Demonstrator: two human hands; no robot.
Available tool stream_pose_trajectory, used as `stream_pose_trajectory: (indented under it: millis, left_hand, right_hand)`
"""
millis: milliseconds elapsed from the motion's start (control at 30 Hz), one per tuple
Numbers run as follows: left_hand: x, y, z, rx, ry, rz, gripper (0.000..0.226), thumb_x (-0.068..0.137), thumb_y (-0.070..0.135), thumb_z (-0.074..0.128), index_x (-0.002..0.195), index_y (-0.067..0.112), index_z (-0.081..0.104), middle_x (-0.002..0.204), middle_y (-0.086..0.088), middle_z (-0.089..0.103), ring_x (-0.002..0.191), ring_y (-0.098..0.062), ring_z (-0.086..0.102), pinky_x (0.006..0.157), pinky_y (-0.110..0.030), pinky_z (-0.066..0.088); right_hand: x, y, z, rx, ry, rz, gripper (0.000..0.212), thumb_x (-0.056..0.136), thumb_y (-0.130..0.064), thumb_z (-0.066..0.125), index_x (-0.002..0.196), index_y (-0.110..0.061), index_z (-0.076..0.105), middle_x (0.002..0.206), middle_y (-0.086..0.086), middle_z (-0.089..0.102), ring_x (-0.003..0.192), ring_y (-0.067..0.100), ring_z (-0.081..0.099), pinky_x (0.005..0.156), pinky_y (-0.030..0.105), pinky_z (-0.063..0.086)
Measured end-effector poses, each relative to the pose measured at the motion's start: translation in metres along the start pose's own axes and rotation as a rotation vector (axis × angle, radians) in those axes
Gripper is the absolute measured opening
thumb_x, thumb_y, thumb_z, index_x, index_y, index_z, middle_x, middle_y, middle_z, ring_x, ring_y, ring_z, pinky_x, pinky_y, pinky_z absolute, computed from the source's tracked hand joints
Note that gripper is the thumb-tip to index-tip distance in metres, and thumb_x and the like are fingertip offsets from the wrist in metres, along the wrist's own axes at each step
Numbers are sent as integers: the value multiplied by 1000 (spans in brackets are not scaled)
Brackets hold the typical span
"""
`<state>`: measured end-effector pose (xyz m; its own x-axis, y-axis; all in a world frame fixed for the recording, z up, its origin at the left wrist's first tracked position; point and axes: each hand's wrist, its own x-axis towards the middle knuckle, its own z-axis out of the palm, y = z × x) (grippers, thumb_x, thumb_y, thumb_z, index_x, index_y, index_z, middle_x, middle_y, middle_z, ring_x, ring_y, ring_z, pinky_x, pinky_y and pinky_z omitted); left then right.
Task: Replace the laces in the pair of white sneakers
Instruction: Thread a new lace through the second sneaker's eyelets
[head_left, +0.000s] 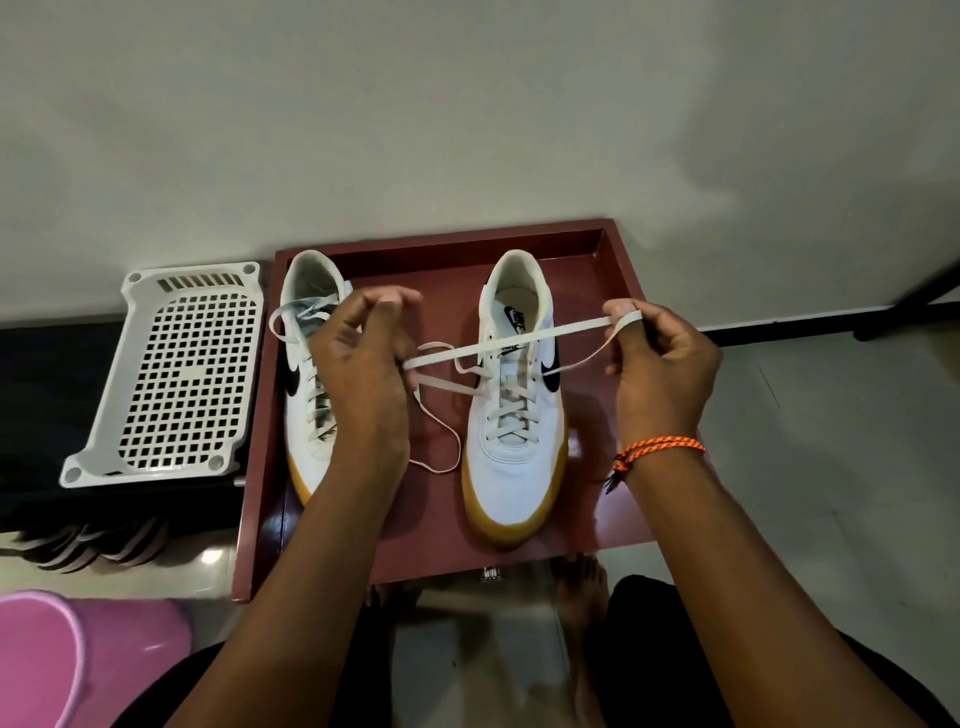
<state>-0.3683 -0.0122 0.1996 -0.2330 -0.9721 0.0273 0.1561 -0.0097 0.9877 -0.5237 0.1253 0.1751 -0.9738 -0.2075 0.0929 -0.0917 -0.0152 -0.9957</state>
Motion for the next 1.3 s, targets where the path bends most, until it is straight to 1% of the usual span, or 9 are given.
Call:
stream_pose_trajectory:
  millis: [133, 200, 300, 433, 567, 800, 967, 1067, 1300]
  left_hand:
    - [7, 0, -14, 168, 512, 56, 32, 89, 16, 52, 64, 7, 70, 56, 0, 53, 56, -14, 43, 64, -25, 39]
    - [11, -2, -19, 309, 618, 58, 36, 92, 21, 49, 69, 5, 72, 57, -2, 57, 56, -15, 46, 63, -29, 40]
    - [5, -5, -11, 490, 480, 144, 30, 96, 22, 51, 79, 5, 70, 70, 0, 63, 66, -11, 54, 70, -29, 46]
    - [-14, -5, 10, 372, -107, 311, 18, 103, 1, 54, 101, 7, 71, 94, 0, 71, 93, -11, 67, 84, -23, 49]
    - [-29, -9, 24, 104, -557, 126, 24, 113, 2, 45, 132, 1, 59, 110, -12, 73, 99, -18, 73, 83, -31, 58]
    - [-23, -34, 22, 356, -488, 37, 14, 102, 9, 67, 109, 11, 79, 95, 9, 78, 89, -5, 74, 81, -22, 57]
    - [-22, -36, 20, 469, -423, 108, 10, 97, 28, 78, 102, 22, 85, 94, 14, 78, 92, -7, 74, 83, -37, 62]
    - [-25, -34, 23, 525, -386, 133, 8, 97, 31, 78, 101, 32, 84, 89, 27, 74, 97, -2, 67, 79, -27, 54]
    - [-29, -35, 29, 716, -338, 173, 12, 96, 47, 76, 105, 43, 82, 101, 4, 63, 92, -7, 55, 66, -24, 39]
  right_hand:
    - [2, -2, -1, 85, -1, 46, 12, 97, -10, 71, 89, -10, 79, 63, 3, 61, 55, 15, 51, 52, 25, 43]
    - [0, -3, 0, 143, -77, 114, 10, 97, -11, 72, 92, -8, 80, 69, 4, 63, 59, 15, 53, 54, 23, 44]
    - [-6, -8, 2, 237, -305, 241, 11, 98, -12, 70, 97, -6, 79, 74, 3, 66, 63, 12, 55, 60, 22, 46]
    - [-14, -12, 7, 193, -509, 238, 13, 99, -12, 70, 98, -5, 80, 77, 7, 66, 68, 16, 56, 65, 28, 46]
    - [-15, -11, 7, 132, -641, 221, 15, 100, -13, 69, 102, -5, 81, 84, 9, 72, 72, 22, 61, 68, 32, 51]
    - [-14, -5, 8, -132, -527, -2, 8, 93, -6, 76, 96, -11, 81, 82, 3, 79, 74, 19, 74, 65, 26, 58]
    - [-10, 4, 7, -205, -462, -78, 9, 89, -9, 79, 90, -18, 82, 78, -1, 77, 67, 18, 72, 70, 42, 64]
    - [-13, 5, 9, -230, -450, -98, 13, 88, -11, 78, 88, -23, 81, 77, -5, 77, 70, 16, 73, 72, 47, 65]
    - [-14, 1, 9, -310, -424, -111, 9, 89, -9, 78, 88, -18, 81, 76, -7, 75, 69, 11, 72, 70, 41, 65]
